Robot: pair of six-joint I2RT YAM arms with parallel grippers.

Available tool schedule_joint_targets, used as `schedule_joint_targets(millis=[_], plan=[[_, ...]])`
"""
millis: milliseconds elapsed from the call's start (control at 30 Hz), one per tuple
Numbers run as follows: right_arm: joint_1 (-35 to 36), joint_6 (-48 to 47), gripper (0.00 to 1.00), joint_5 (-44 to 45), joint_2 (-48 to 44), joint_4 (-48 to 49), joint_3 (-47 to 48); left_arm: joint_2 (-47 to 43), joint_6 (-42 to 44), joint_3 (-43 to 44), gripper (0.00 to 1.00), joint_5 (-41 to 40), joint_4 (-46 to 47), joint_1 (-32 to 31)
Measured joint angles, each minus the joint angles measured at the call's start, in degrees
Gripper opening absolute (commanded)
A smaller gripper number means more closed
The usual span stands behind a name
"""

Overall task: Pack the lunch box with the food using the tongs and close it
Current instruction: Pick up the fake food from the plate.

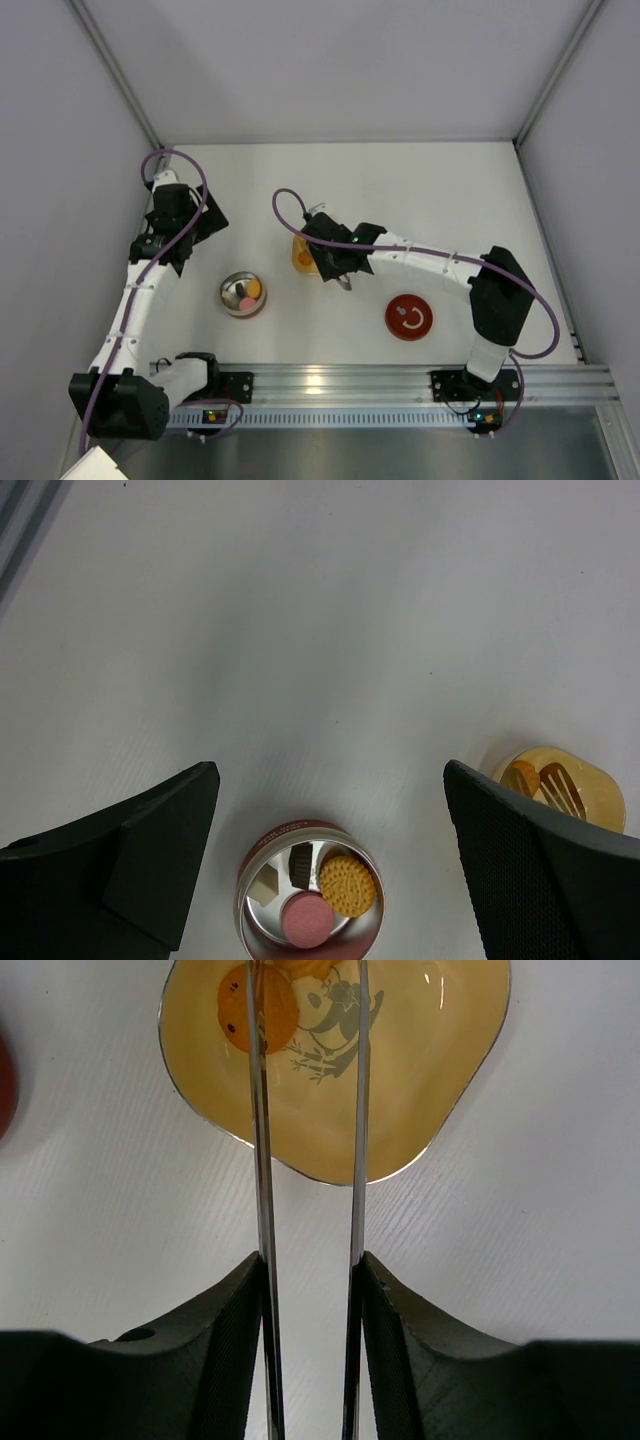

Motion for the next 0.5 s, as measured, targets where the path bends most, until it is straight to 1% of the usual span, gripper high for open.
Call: schedule_joint_targets(millis=[67, 167, 500], plan=[[-0.02, 0.0, 0.35, -0.22, 0.04, 0.0, 0.0, 0.0, 0.0, 0.0, 0.99, 0.0, 0.02, 0.0], [-0.07, 0.0, 0.32, -0.33, 0.04, 0.07, 0.0, 0.0, 0.0, 0.0, 0.99, 0.0, 0.02, 0.0], [-0.22, 0.0, 0.3, 0.39, -1.2, -0.17, 0.0, 0.0, 0.0, 0.0, 0.99, 0.0, 0.0, 0.0]])
